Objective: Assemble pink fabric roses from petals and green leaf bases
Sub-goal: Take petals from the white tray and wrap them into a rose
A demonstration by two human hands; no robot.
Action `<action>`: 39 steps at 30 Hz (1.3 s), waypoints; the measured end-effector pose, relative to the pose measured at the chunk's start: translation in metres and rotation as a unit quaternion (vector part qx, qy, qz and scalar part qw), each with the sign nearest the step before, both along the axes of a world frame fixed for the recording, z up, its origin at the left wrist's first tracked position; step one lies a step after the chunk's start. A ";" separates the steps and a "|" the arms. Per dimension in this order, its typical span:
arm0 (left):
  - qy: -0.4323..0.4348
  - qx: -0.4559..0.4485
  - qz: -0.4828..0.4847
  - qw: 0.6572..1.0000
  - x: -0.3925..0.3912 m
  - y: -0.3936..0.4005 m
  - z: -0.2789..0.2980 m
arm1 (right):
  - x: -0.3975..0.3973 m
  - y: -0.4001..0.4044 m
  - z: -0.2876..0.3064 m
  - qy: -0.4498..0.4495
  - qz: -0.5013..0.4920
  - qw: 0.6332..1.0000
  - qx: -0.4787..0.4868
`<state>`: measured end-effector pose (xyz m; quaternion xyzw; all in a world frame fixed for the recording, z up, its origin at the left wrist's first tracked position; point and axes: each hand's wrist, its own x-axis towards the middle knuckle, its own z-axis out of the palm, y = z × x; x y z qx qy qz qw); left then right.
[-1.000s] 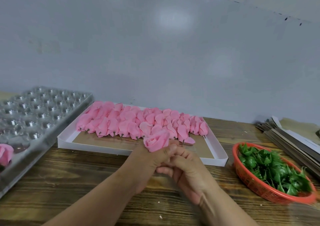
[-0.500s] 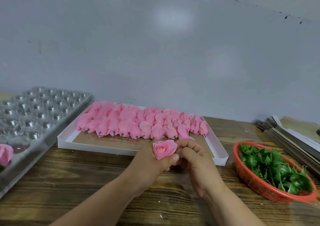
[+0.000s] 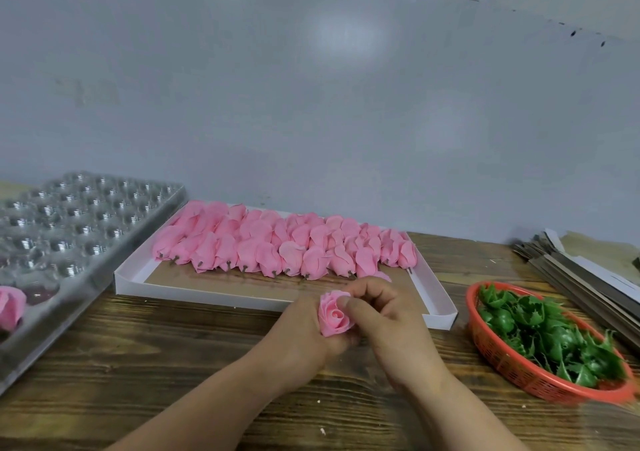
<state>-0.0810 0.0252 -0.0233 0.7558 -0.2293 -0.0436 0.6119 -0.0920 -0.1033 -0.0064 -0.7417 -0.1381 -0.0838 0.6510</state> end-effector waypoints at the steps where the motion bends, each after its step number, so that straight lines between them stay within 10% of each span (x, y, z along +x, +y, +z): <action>1: -0.003 0.008 0.001 1.000 0.000 0.000 -0.001 | -0.001 0.001 0.000 0.000 -0.002 1.000 -0.014; 14: 0.058 0.025 0.100 0.993 0.003 -0.001 -0.014 | 0.013 -0.081 0.048 0.009 -0.184 0.970 -0.157; 27: 0.122 -0.023 0.108 0.986 0.001 -0.003 -0.012 | 0.020 -0.159 0.037 0.215 -0.177 0.676 -0.682; 39: 0.360 -0.267 0.058 0.892 0.004 -0.005 -0.007 | 0.029 -0.176 0.034 0.224 -0.207 0.720 -0.624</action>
